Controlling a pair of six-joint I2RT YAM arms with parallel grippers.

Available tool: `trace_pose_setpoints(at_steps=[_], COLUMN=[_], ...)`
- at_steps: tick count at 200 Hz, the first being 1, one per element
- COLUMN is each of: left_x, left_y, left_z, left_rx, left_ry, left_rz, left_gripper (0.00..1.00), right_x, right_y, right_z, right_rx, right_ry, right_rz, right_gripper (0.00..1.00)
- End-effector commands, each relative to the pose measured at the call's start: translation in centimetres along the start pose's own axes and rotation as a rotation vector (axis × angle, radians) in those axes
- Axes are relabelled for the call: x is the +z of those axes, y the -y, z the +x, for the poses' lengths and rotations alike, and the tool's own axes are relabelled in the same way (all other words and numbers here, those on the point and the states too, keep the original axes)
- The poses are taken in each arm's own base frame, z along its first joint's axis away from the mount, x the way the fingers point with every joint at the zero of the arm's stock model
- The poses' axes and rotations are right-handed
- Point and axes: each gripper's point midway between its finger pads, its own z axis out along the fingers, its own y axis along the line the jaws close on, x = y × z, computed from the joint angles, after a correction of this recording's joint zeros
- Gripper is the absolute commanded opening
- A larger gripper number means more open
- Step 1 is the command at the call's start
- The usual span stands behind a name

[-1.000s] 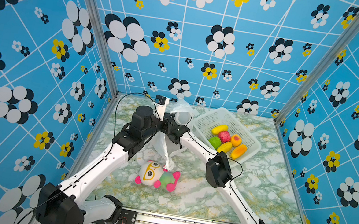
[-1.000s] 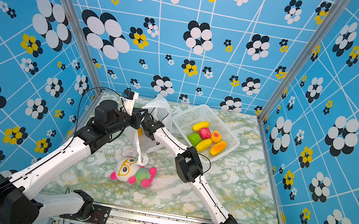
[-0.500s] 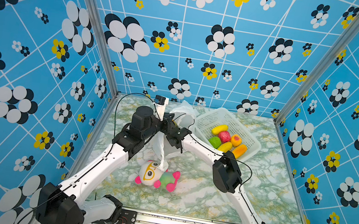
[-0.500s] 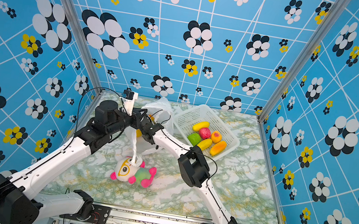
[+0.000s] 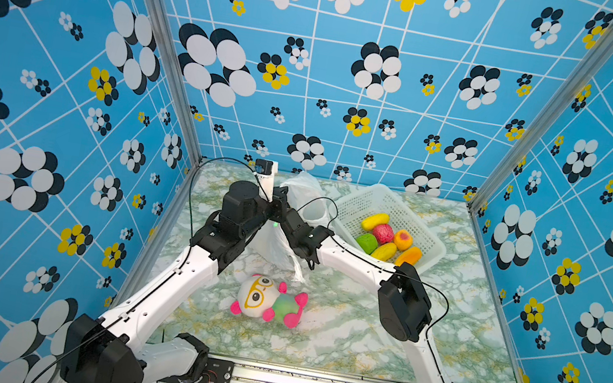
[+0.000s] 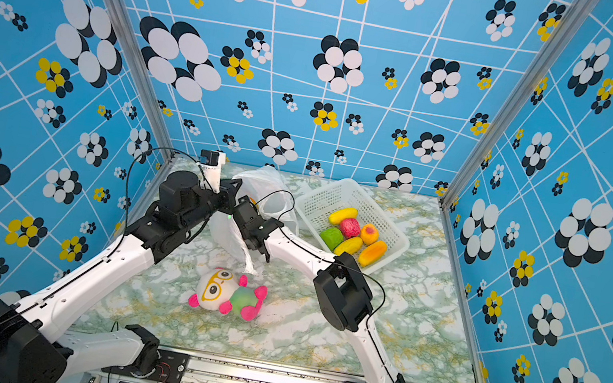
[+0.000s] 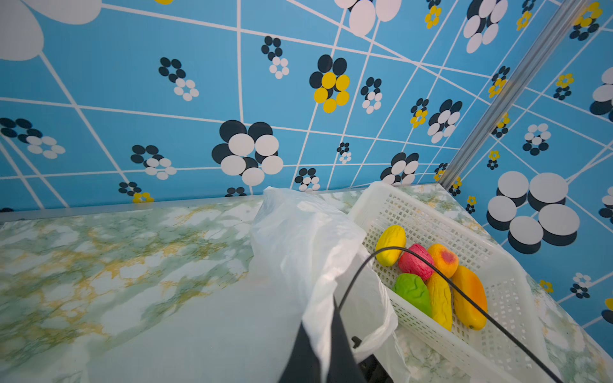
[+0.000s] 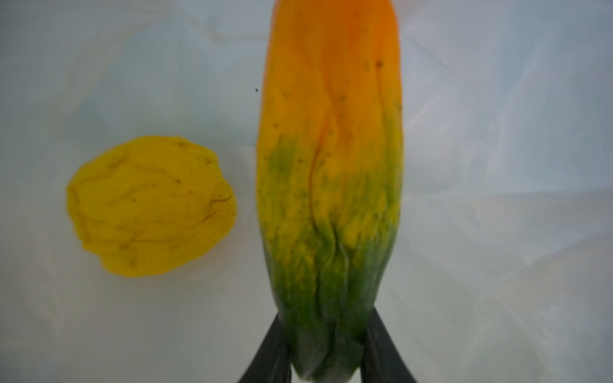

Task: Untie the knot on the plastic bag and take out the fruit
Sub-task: 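Lift the papaya out of the bag toward the white basket, then lower the papaya into the basket and open the right gripper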

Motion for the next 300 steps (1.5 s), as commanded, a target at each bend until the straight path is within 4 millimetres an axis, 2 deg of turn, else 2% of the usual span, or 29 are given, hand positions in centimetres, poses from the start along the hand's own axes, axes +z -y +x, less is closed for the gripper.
trace_pose_setpoints(at_steps=[1,23,28,29,32,44,83,111,137,161,186,208,221,257,273,300], left_x=[0.1,0.0,0.0,0.0,0.0,0.0,0.2,0.2,0.1,0.0,0.1,0.1,0.0,-0.3,-0.4,-0.5], left_y=[-2.0,-2.6,-2.7,-2.7,-2.7,-2.8,-2.7,-2.6,-2.6,-2.7,-2.7,-2.6,-2.5,-2.5,-2.6,-2.7], left_z=[0.4,0.4,0.3,0.4,0.4,0.3,0.4,0.4,0.4,0.4,0.4,0.4,0.3,0.2,0.2,0.1], left_rx=[-0.074,-0.108,-0.113,-0.115,-0.116,-0.121,-0.130,-0.131,-0.133,-0.136,-0.136,-0.137,-0.137,-0.136,-0.137,-0.138], left_ry=[-0.009,-0.005,-0.003,-0.005,-0.005,-0.005,-0.013,-0.013,-0.014,-0.011,-0.017,-0.018,-0.015,-0.009,-0.006,-0.003], left_rz=[-0.039,-0.023,-0.020,-0.019,-0.018,-0.014,0.002,0.011,0.009,0.010,0.010,0.013,0.017,0.016,0.012,0.008], left_gripper=[0.00,0.00,0.00,0.00,0.00,0.00,0.00,0.00,0.00,0.00,0.00,0.00,0.00,0.00,0.00,0.00], right_x=[-2.7,-3.5,-4.0,-3.6,-3.6,-4.1,-7.6,-10.8,-13.4,-14.5,-14.7,-13.9,-12.8,-7.2,-4.1,0.2], right_y=[0.4,0.8,1.0,0.9,0.9,1.2,3.3,5.8,9.0,12.2,15.0,17.5,19.1,22.9,23.5,22.5], right_z=[-2.3,-2.1,-2.6,-1.8,-1.5,-1.5,-2.2,-2.6,-2.3,-1.4,-0.1,1.2,2.3,5.8,6.7,6.7], right_rx=[0.054,0.069,0.078,0.073,0.073,0.086,0.130,0.188,0.288,0.412,0.543,0.654,0.729,0.943,1.012,1.034], right_ry=[0.118,0.173,0.195,0.181,0.180,0.201,0.306,0.404,0.492,0.532,0.558,0.547,0.507,0.296,0.174,0.029], right_rz=[-0.058,-0.078,-0.082,-0.083,-0.084,-0.091,-0.082,-0.054,-0.018,0.003,-0.013,0.012,0.037,0.053,0.004,-0.110], right_gripper=[0.16,0.16,0.16,0.16,0.16,0.15,0.13,0.13,0.13,0.13,0.13,0.14,0.15,0.13,0.10,0.11])
